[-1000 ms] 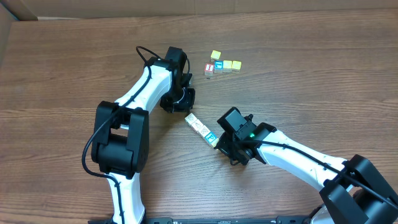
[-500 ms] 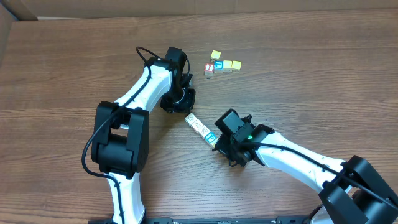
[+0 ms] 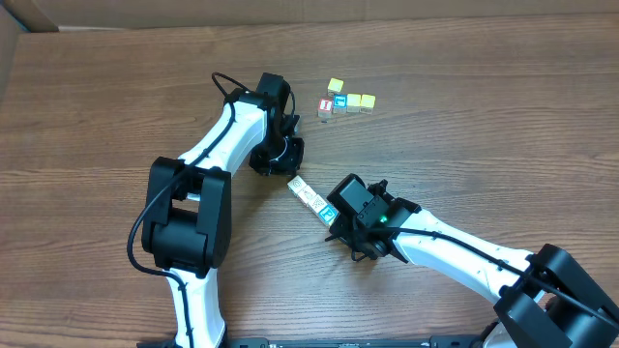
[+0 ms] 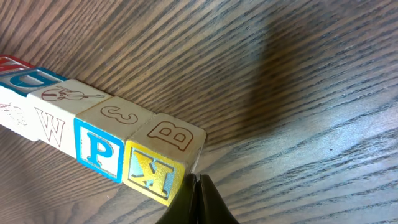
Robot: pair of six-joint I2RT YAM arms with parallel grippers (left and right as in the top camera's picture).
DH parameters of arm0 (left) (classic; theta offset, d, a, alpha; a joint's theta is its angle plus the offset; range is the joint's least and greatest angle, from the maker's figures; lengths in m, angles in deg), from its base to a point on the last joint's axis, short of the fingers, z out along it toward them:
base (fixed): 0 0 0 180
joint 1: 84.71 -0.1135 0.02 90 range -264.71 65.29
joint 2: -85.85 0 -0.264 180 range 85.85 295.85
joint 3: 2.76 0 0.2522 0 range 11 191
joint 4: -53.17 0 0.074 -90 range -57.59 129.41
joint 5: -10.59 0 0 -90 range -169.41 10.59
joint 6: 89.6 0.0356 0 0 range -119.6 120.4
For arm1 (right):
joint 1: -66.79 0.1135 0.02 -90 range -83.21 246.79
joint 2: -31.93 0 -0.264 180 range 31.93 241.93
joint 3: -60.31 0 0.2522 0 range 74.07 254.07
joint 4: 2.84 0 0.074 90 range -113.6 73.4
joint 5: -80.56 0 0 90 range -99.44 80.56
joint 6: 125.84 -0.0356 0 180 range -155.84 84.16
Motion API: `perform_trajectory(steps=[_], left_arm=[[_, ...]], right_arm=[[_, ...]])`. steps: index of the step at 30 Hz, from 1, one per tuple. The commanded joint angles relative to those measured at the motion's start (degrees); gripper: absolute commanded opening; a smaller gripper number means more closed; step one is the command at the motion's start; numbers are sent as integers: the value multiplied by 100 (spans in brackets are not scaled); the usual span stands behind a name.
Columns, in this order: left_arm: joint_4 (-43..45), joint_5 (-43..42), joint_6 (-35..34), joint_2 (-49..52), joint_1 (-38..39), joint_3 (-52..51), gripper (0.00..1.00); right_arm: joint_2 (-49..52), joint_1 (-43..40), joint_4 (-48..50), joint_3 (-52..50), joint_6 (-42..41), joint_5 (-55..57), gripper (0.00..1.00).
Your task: Flip 5 blocks
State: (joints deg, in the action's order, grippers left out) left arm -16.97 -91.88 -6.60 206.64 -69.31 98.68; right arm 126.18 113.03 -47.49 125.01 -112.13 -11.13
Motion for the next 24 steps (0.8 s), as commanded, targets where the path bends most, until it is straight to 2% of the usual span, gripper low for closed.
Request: perform_trajectory(steps=[1, 24], left_arm=[[-20, -114, 127, 59, 39, -50, 4], [-20, -114, 127, 59, 39, -50, 4]], right_arm=[[28, 55, 22, -37, -50, 96, 4], [28, 70, 293, -181, -192, -57, 4]])
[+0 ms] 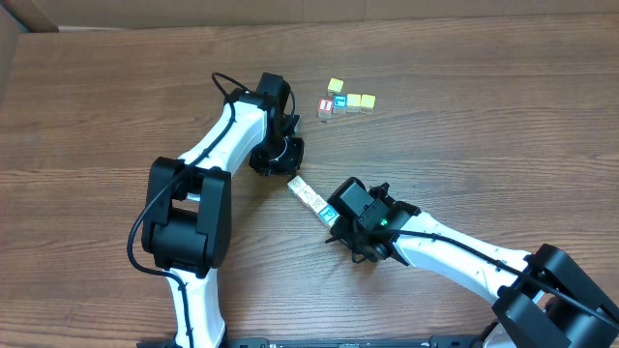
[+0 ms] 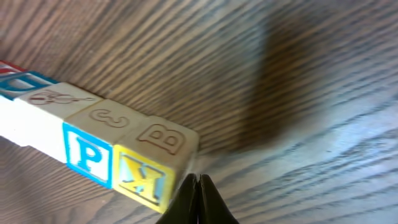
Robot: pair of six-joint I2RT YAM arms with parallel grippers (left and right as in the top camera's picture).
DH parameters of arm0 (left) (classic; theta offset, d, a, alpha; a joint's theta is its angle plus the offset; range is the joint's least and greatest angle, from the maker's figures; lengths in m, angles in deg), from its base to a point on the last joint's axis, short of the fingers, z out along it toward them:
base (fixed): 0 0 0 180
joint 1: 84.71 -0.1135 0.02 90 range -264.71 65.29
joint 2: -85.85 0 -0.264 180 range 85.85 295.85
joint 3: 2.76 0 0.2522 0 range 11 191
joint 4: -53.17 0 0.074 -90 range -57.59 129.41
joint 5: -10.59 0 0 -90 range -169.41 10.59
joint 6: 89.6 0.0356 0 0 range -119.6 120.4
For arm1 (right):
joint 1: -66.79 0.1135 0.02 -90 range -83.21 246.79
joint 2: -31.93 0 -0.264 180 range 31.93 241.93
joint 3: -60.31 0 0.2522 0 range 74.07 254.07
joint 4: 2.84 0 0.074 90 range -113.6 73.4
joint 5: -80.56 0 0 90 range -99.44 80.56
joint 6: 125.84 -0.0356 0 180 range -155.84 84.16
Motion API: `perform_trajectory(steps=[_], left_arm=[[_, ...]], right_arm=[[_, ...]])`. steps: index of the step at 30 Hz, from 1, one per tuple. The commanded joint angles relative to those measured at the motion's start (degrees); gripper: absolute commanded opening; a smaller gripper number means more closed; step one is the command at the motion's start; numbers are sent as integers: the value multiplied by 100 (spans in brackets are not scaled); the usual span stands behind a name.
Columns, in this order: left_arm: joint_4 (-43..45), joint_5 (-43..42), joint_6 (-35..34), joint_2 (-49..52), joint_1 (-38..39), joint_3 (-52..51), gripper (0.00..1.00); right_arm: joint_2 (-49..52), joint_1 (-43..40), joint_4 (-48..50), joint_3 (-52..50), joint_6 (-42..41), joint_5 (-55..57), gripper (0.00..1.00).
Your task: Flip 5 blocks
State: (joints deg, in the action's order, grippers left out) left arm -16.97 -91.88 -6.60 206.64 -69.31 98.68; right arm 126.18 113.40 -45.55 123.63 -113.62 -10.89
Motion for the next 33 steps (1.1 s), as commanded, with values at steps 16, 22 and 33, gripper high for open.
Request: perform_trajectory(steps=[16, 22, 33], left_arm=[[98, -168, 122, 59, 42, -50, 4], [140, -260, 122, 61, 57, -52, 4], [166, -262, 103, 61, 81, -52, 4]], right_arm=[[28, 31, 190, -44, -560, -221, 4], [28, 33, 271, -44, -822, -208, 4], [28, 33, 404, -44, -831, -251, 7]])
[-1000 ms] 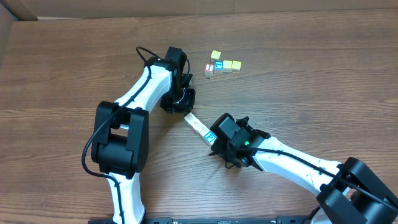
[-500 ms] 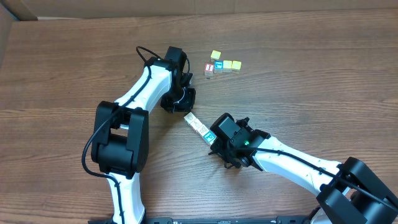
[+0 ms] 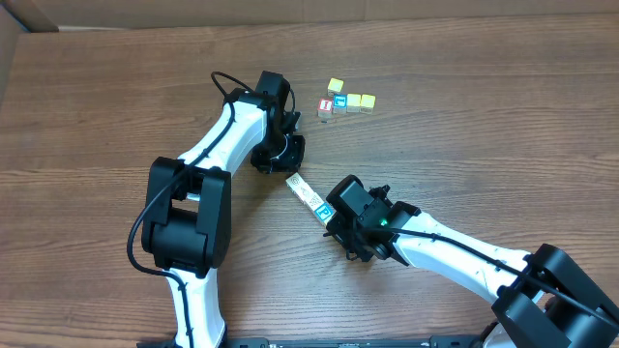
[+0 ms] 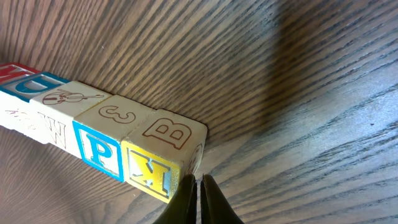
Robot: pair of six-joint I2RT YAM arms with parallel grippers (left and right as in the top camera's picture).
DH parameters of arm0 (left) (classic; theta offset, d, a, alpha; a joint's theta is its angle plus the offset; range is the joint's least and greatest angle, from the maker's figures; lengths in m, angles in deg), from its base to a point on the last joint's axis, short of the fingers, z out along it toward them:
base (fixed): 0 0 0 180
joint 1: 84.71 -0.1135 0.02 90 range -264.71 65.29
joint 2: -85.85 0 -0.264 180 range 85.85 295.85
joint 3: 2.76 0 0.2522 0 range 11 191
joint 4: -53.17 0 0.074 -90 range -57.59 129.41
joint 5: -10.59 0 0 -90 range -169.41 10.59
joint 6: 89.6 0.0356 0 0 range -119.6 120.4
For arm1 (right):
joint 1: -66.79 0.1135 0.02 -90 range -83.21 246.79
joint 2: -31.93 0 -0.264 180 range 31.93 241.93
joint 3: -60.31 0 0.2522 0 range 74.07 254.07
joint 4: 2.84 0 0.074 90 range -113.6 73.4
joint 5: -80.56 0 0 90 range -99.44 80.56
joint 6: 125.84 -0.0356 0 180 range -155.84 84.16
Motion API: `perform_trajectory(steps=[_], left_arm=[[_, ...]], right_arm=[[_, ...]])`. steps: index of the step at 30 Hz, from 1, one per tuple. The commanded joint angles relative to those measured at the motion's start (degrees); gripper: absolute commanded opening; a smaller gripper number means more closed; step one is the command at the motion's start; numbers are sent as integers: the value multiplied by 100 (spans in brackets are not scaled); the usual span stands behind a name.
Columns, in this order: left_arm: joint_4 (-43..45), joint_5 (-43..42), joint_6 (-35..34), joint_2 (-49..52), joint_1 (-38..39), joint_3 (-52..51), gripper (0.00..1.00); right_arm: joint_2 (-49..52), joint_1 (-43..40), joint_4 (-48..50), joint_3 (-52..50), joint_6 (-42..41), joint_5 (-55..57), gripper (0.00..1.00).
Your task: Flip 5 blocks
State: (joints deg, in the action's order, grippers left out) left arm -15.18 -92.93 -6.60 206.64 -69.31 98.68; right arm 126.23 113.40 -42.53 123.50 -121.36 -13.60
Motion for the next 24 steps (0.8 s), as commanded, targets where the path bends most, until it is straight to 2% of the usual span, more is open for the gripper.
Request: perform_trajectory(steps=[1, 7, 19, 24], left_arm=[[-2, -160, 101, 61, 81, -52, 4], [68, -160, 76, 61, 83, -52, 4], [201, -269, 13, 61, 83, -52, 4], [214, -267, 13, 61, 83, -52, 4]], right_arm=[[24, 33, 98, -31, -114, 20, 7], [24, 33, 153, -31, -229, 4, 6], [24, 33, 146, -31, -1381, -197, 9], [24, 33, 157, -31, -1510, -238, 9]])
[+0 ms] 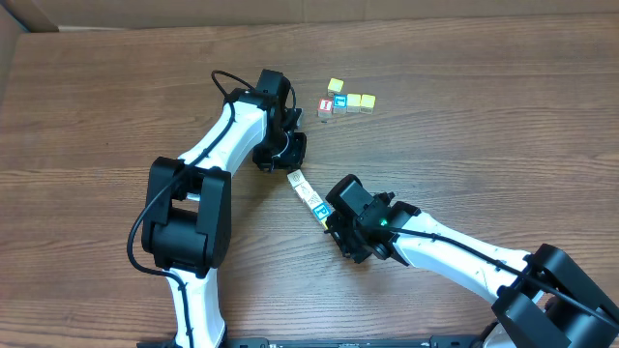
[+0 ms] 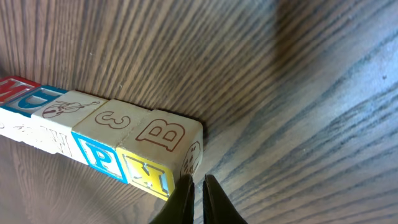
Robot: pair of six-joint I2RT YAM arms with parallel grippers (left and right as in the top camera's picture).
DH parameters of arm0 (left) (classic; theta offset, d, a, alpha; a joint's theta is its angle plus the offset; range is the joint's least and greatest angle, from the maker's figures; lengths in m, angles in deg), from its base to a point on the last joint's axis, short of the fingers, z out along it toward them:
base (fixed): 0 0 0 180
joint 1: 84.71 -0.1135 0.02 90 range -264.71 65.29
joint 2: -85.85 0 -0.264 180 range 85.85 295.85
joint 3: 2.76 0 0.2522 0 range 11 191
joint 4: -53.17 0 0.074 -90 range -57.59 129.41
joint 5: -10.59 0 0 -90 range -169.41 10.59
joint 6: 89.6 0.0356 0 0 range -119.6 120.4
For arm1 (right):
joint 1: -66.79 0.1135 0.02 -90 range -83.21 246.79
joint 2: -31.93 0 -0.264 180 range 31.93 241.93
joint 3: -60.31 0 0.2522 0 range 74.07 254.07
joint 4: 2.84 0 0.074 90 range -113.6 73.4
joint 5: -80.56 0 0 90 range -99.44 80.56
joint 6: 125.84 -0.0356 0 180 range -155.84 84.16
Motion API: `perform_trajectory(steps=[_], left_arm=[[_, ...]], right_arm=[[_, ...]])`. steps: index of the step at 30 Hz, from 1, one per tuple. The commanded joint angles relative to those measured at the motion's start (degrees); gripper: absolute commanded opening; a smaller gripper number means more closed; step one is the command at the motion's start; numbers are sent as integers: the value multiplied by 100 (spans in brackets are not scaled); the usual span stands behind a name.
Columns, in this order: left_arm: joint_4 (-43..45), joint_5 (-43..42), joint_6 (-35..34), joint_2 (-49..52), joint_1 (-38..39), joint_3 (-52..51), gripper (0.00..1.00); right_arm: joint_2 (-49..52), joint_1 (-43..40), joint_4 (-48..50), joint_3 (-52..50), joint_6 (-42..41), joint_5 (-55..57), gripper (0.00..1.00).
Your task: Flip 5 blocks
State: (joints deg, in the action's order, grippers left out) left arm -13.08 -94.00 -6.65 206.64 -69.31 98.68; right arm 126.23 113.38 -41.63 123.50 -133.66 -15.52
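Note:
A row of several wooden letter blocks [image 1: 309, 197] lies end to end on the table between the two arms. In the right wrist view the end block [image 2: 163, 134] shows a B on top and a yellow side. A block marked 3 [image 2: 115, 118] and a violin block [image 2: 65, 107] come after it. My right gripper [image 2: 198, 180] has its tips against the end face of the B block, fingers almost together with only a thin slit and nothing between them. My left gripper [image 1: 287, 155] sits at the row's far end, its jaws hidden from above.
A short line of three blocks [image 1: 345, 101] and one yellow block [image 1: 335, 85] lie at the back, right of the left arm. The wooden table [image 1: 484, 145] stretches wide to the right and left. A black cable loops over the left arm.
The row and my right gripper have shifted a little toward the left gripper, and the row lies steeper in the overhead view. The slit between the right fingertips is slightly wider.
My right gripper stood with fingers pressed together at the B block's end, the left gripper at the row's far end. It stayed on that end through each moment. The row now lies a little nearer the left gripper, with the same faces up.

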Motion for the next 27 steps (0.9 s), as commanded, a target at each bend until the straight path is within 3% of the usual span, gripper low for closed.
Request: perform_trajectory(steps=[1, 12, 16, 23, 27], left_arm=[[7, -160, 17, 61, 83, -52, 4], [-2, -157, 20, 61, 83, -52, 4], [-24, -157, 20, 59, 81, -52, 4], [-17, -155, 20, 59, 70, -42, 4], [-46, -153, 20, 59, 70, 61, 4]], right_arm=[[24, 35, 79, -31, -280, -46, 9], [24, 111, 72, -31, -424, -160, 9], [24, 146, 52, -31, -417, -278, 4], [22, 144, 55, -28, -417, -573, 4], [20, 144, 79, 46, -96, -651, 4]])
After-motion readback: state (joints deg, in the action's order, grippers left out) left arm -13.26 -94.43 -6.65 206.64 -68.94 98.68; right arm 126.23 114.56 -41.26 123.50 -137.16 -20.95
